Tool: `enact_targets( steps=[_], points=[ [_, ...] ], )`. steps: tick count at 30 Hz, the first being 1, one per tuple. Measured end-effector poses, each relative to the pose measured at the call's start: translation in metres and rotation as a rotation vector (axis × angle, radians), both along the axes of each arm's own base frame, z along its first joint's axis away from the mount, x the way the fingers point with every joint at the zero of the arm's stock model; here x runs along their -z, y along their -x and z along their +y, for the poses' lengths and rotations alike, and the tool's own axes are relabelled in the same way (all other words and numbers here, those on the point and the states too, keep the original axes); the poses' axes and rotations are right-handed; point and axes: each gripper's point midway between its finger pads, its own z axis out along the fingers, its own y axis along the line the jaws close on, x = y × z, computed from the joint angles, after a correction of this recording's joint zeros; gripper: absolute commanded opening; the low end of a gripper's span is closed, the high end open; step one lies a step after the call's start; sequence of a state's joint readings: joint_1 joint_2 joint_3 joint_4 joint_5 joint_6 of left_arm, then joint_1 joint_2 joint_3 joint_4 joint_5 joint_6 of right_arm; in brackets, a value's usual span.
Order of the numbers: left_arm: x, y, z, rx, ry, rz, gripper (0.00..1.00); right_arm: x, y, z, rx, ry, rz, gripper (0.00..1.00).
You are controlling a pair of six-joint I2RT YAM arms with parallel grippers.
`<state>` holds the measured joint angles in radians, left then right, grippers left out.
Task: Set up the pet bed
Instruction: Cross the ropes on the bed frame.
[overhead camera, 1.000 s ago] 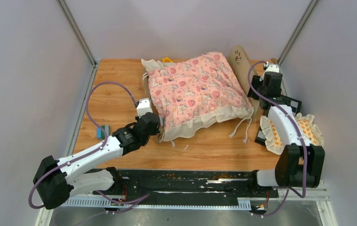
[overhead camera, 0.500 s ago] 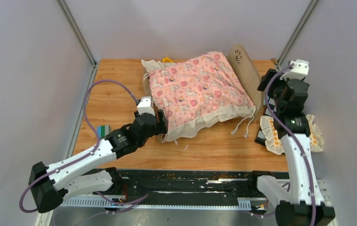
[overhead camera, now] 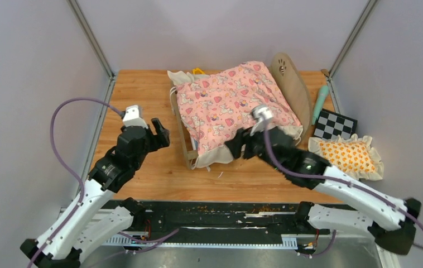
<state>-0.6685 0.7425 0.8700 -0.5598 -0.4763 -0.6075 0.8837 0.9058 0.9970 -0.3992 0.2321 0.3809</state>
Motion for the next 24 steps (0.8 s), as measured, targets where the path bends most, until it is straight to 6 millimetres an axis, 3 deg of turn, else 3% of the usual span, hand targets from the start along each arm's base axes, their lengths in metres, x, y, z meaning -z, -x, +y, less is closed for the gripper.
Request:
enact_targets(
  steps=[3, 5, 8, 10, 14, 24],
  points=[
    [0.016, 0.001, 0.034, -0.083, 0.008, 0.038, 0.87, 0.057, 0.043, 0.057, -0.118, 0.116, 0.094, 0.49],
    [0.028, 0.010, 0.044, -0.089, -0.003, 0.069, 0.87, 0.094, 0.060, 0.082, -0.145, 0.191, 0.152, 0.44],
    [0.036, 0.023, 0.046, -0.053, -0.019, 0.092, 0.87, 0.142, 0.066, 0.099, -0.114, 0.267, 0.231, 0.41],
    [0.037, 0.028, 0.047, -0.036, -0.029, 0.092, 0.87, 0.163, 0.066, 0.107, -0.089, 0.281, 0.264, 0.41],
    [0.039, 0.037, 0.049, -0.005, -0.050, 0.091, 0.87, 0.182, 0.063, 0.122, -0.048, 0.266, 0.289, 0.39],
    [0.050, 0.041, 0.043, 0.052, -0.072, 0.107, 0.86, 0.188, 0.050, 0.167, -0.035, 0.141, 0.263, 0.34]
  ],
)
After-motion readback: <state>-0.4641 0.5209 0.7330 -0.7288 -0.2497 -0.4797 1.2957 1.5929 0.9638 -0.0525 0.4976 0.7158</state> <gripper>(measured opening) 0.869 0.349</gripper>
